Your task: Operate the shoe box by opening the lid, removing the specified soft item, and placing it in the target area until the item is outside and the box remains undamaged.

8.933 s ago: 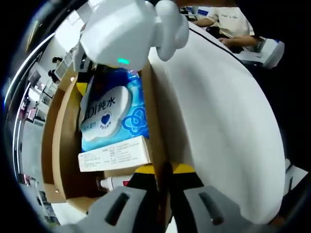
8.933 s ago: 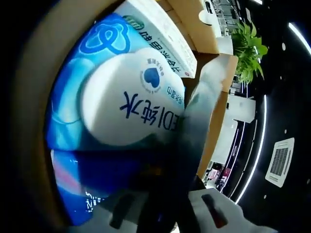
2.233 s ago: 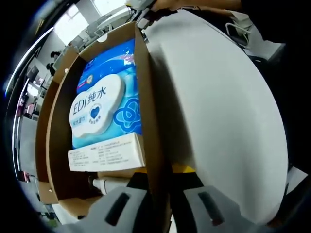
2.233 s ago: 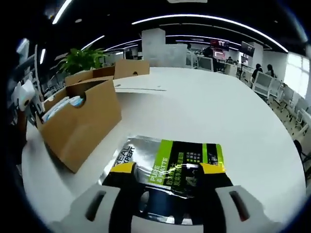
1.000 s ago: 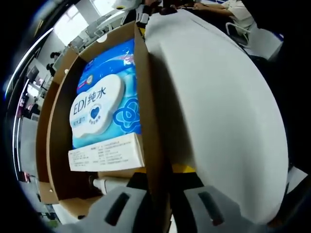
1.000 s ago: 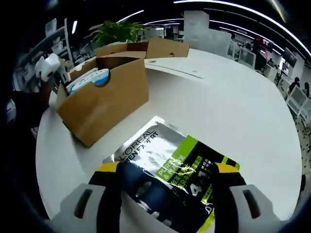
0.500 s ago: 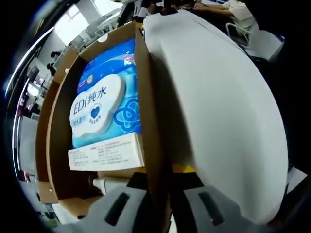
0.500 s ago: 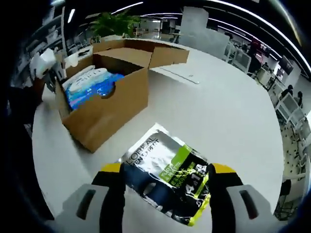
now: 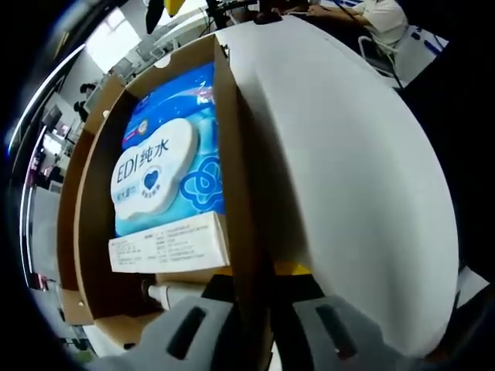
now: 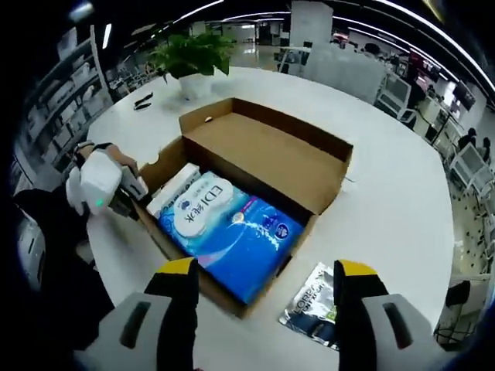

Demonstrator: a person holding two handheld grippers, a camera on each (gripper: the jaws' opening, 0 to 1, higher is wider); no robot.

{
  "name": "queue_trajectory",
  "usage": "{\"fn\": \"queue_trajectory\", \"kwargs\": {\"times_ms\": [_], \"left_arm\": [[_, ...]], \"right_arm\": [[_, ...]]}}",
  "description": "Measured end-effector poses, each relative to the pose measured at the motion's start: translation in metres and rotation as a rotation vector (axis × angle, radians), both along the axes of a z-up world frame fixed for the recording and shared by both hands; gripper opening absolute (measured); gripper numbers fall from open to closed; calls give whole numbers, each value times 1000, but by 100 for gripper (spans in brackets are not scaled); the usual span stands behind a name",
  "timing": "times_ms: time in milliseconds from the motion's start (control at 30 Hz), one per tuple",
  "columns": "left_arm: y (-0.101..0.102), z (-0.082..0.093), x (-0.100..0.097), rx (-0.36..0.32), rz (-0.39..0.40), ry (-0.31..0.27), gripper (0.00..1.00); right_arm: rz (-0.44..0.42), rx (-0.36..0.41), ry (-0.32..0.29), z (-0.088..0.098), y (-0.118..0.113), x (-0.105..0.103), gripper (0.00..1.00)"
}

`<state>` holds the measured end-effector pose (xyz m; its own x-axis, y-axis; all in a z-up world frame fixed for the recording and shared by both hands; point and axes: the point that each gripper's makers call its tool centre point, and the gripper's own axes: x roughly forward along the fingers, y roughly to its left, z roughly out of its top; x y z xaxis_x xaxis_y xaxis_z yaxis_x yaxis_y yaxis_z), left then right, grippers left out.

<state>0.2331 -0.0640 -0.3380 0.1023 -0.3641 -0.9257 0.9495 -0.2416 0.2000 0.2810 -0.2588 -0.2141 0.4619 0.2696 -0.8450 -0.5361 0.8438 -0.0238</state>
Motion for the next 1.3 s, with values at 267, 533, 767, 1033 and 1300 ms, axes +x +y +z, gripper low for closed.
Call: {"fn": "queue_trajectory", "kwargs": {"times_ms": [267,533,767,1033,1300], "left_arm": [[0,0,2,8,-3,-15,5],[-3,0,7,26,-4,-47,6],[-6,-1,10,30,-2,-53,6],[-7,-1,11,33,-3,-58,7],[-5,-1,10,31,-9,-59,7]], "right_arm": [[1,-35,105,-34,33,0,71],[-90,-85,147,-61,26,8,71],[-186,-84,152,-73,16,24,62],[-232,-165,177,-84,16,28,60],[-269,-199,179,-89,17,31,61]]}}
